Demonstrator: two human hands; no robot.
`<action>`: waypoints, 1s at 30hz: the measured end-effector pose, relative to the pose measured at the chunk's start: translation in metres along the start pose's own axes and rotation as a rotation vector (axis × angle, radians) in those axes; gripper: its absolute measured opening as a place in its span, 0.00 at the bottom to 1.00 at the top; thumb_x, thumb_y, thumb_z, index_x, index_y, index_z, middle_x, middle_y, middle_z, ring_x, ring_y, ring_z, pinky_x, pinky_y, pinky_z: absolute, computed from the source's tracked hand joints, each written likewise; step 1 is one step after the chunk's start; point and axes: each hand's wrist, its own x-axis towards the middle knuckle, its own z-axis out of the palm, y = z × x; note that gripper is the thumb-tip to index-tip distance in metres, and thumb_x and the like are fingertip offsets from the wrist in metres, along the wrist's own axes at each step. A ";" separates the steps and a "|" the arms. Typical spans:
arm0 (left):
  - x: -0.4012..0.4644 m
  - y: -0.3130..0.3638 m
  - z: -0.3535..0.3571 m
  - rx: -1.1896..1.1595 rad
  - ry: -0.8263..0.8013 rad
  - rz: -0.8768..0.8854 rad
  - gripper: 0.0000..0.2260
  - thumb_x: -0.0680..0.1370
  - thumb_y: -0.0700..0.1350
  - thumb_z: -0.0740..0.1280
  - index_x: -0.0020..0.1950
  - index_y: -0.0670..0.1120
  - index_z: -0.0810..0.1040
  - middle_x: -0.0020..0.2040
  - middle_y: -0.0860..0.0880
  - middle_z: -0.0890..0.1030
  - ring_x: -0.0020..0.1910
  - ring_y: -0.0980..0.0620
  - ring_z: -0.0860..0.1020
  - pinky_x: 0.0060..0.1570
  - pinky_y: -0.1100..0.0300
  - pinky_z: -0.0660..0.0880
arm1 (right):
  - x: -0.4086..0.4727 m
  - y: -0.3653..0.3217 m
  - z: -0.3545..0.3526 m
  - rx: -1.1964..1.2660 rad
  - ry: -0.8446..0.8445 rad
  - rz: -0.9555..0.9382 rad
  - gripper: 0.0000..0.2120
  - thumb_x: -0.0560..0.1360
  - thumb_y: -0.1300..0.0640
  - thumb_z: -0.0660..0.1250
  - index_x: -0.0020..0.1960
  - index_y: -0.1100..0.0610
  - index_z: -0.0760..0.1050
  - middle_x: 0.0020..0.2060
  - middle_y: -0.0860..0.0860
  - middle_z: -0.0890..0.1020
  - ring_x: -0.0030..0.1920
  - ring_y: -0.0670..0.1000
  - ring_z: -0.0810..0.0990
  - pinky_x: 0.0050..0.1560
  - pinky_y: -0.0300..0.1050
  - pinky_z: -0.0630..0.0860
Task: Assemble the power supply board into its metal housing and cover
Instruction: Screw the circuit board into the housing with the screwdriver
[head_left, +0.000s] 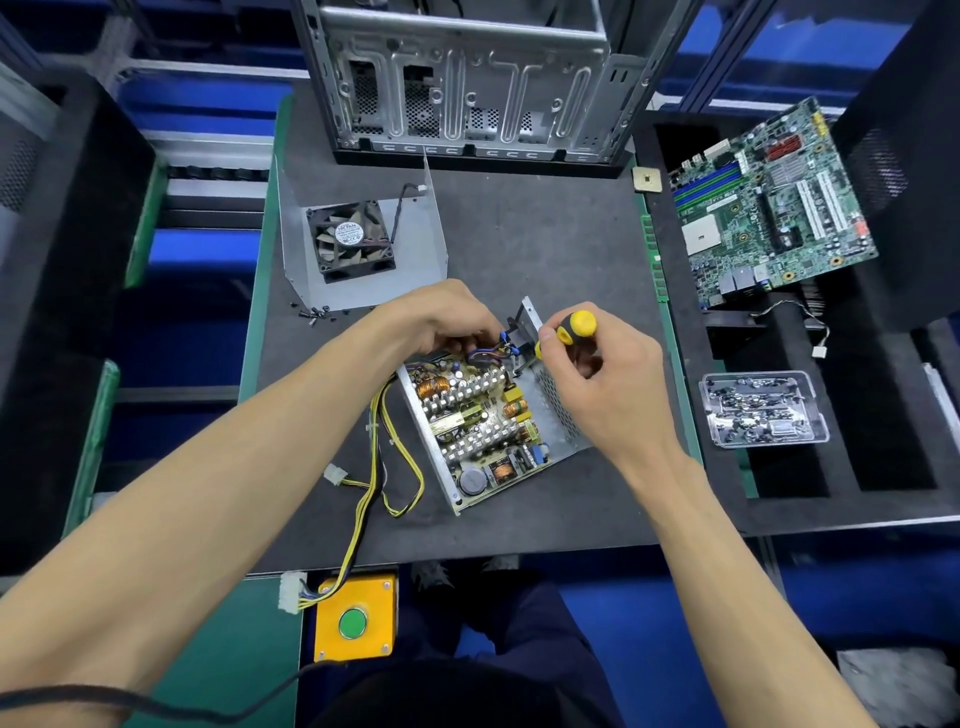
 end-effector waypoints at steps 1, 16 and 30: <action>0.000 0.000 0.000 -0.002 0.001 0.001 0.04 0.72 0.33 0.70 0.46 0.37 0.82 0.35 0.42 0.77 0.27 0.52 0.71 0.29 0.61 0.66 | 0.000 0.000 0.000 -0.002 -0.001 0.001 0.09 0.80 0.55 0.67 0.42 0.56 0.76 0.31 0.44 0.73 0.32 0.45 0.71 0.34 0.30 0.65; 0.000 -0.001 0.000 -0.012 0.003 0.003 0.04 0.73 0.33 0.69 0.47 0.36 0.82 0.33 0.42 0.77 0.27 0.52 0.71 0.28 0.61 0.66 | 0.000 0.000 0.000 0.022 -0.006 0.032 0.08 0.80 0.59 0.68 0.42 0.56 0.76 0.31 0.47 0.74 0.31 0.48 0.71 0.34 0.31 0.65; -0.001 -0.001 -0.001 -0.014 -0.001 -0.002 0.05 0.73 0.34 0.70 0.47 0.35 0.83 0.35 0.42 0.77 0.28 0.51 0.71 0.30 0.60 0.66 | 0.001 0.001 0.001 -0.016 -0.037 0.001 0.10 0.80 0.54 0.67 0.42 0.58 0.77 0.31 0.50 0.75 0.32 0.50 0.72 0.33 0.39 0.68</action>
